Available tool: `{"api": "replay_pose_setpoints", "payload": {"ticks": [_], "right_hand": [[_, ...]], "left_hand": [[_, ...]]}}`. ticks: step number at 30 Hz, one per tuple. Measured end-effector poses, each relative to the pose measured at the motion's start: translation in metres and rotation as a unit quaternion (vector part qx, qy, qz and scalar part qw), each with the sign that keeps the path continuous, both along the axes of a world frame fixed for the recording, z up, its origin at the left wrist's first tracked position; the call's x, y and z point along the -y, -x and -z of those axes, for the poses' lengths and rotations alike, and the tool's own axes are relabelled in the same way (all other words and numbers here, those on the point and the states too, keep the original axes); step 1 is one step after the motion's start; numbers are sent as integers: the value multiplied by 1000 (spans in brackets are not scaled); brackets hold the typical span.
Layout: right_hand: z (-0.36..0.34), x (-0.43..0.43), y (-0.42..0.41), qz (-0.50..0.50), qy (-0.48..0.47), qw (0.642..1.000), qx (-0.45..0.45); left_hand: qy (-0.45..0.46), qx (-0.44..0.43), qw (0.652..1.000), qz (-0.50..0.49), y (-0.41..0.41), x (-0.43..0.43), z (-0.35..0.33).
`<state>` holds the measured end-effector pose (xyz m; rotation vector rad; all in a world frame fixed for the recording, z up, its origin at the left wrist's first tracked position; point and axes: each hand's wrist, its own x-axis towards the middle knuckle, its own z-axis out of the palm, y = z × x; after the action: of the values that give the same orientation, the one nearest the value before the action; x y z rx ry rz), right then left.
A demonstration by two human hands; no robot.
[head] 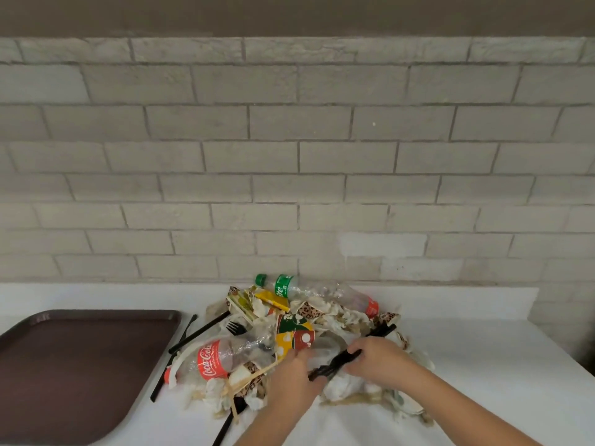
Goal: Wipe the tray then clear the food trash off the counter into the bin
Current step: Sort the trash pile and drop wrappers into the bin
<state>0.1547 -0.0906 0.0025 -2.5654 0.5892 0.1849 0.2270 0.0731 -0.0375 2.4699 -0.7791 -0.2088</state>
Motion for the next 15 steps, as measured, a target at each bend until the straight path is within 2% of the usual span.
{"api": "replay_pose_setpoints", "payload": {"ticks": [3,5,9,11,15], "right_hand": [[14,7,-13,-14,44,999,17],[25,10,-21,-28,86,995,42],[47,21,-34,-72,204,973,78],[50,28,-39,-66,231,967,82],[47,38,-52,-29,263,964,25]], "left_hand": [[-89,67,994,7,-10,17,9],[-86,86,993,-5,-15,23,14],[18,118,991,-54,-20,29,14],[90,117,986,-80,-19,28,7],[248,24,959,-135,-11,20,-11]]}}
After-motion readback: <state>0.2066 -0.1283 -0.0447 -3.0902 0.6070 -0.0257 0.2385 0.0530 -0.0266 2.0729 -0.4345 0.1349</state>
